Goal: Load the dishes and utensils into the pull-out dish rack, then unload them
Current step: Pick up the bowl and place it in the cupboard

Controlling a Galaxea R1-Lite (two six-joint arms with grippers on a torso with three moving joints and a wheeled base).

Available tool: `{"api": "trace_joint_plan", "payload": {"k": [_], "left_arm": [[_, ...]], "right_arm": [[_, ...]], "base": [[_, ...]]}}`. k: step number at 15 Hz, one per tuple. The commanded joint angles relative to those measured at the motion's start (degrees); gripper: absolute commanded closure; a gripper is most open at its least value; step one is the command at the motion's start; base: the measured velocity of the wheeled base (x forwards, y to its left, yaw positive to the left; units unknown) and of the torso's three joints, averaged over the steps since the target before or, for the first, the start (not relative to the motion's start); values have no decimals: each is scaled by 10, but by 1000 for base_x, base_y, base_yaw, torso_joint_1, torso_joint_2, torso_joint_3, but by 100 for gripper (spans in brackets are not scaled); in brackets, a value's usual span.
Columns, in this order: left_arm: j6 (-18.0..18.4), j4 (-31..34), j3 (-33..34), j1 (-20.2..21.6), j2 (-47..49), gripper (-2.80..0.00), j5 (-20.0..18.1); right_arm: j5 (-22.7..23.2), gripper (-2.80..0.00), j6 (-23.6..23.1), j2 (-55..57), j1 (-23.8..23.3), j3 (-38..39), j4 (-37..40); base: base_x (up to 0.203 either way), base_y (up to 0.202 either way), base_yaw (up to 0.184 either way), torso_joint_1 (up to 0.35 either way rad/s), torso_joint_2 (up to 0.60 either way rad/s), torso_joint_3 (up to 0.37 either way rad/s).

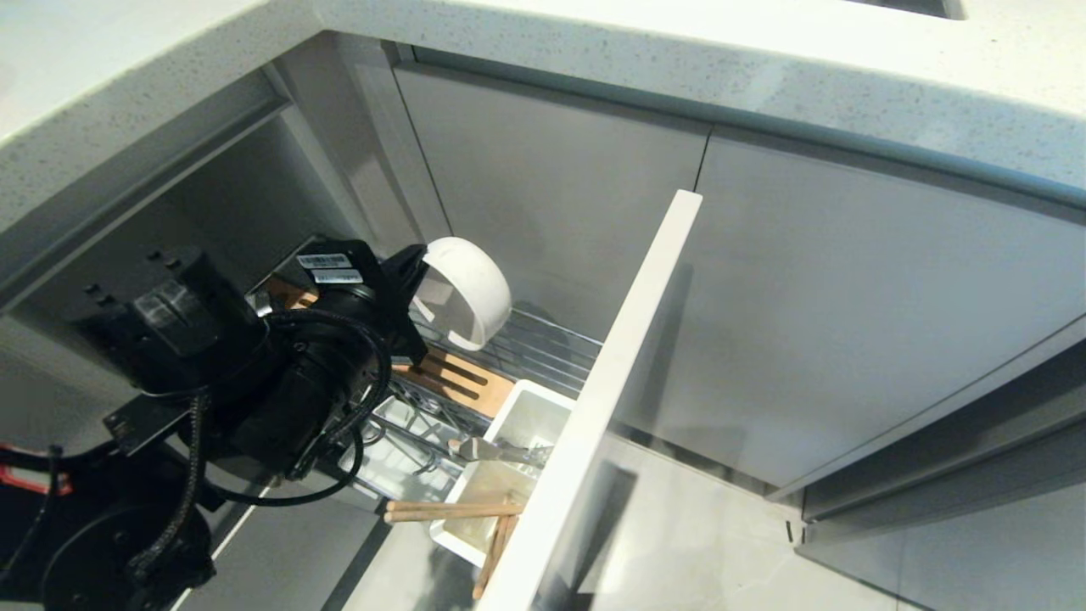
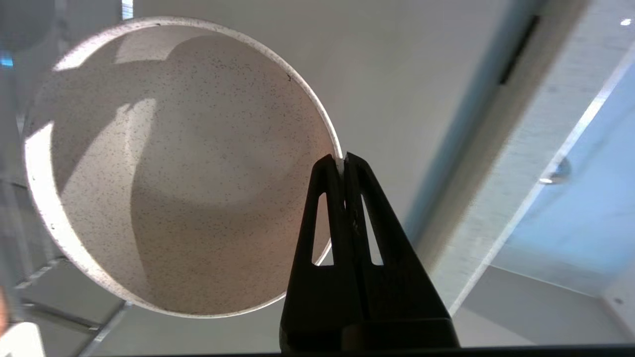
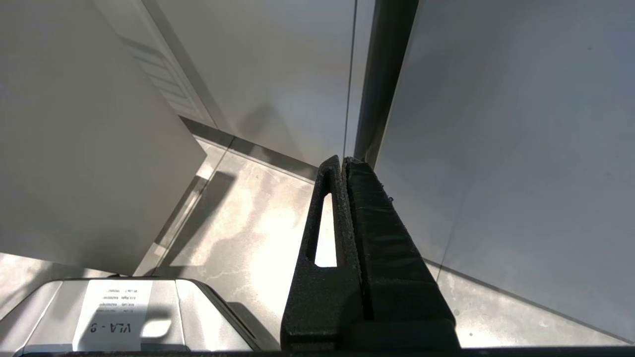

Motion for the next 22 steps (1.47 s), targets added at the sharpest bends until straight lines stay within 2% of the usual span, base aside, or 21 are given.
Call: {"api": "trace_joint_plan", "payload": {"k": [1, 20, 21, 22], "left_arm": [[-6, -3, 1, 0, 18, 0, 1], [-17, 13, 3, -2, 62, 0, 2], [-18, 16, 3, -3, 62, -280, 2], [-18, 22, 1, -4, 61, -280, 2]], "right_arm": [[0, 0, 0, 0, 0, 1, 0], [0, 0, 0, 0, 0, 1, 0], [0, 0, 0, 0, 0, 1, 0], [0, 0, 0, 0, 0, 1, 0]], "base": [[0, 0, 0, 0, 0, 0], [0, 0, 0, 0, 0, 0], [0, 0, 0, 0, 0, 0], [0, 0, 0, 0, 0, 0]]}}
